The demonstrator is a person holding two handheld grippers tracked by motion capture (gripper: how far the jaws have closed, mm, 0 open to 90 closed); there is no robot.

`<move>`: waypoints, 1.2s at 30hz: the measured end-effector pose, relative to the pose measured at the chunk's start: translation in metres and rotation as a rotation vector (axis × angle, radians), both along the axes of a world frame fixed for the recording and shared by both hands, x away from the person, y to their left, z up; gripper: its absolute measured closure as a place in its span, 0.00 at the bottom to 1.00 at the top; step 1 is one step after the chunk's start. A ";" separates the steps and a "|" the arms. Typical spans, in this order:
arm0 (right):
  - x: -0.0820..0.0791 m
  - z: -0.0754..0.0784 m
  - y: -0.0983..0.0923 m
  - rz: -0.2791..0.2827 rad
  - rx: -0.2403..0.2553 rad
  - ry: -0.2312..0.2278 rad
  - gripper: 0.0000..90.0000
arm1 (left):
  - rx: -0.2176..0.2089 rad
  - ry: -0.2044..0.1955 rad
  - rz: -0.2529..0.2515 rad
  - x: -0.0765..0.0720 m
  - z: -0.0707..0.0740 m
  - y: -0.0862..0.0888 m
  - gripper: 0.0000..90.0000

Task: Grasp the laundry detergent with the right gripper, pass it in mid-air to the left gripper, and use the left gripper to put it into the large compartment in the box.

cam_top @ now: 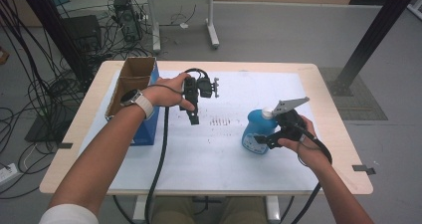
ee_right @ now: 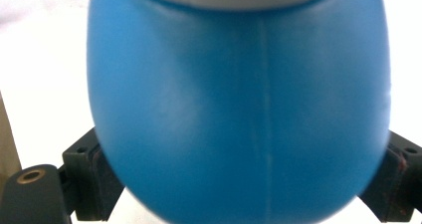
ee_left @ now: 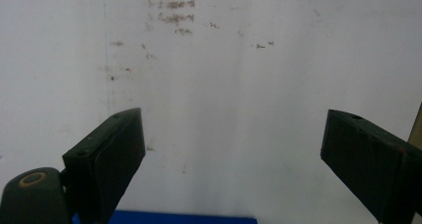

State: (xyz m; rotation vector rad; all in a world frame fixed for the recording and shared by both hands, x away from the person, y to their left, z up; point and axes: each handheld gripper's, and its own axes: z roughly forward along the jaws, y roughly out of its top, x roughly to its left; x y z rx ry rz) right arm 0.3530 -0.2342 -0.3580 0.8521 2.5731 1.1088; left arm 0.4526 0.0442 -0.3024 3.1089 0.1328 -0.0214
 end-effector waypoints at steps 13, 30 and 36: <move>0.001 -0.002 0.001 0.007 0.003 -0.002 0.16 | -0.001 -0.001 0.002 0.000 0.000 0.001 0.12; 0.001 -0.005 0.000 0.004 0.020 -0.012 0.18 | -0.002 0.000 0.002 0.000 -0.001 0.001 0.12; 0.000 -0.006 -0.002 0.005 0.027 -0.021 0.18 | -0.002 -0.001 0.001 0.000 -0.001 0.000 0.12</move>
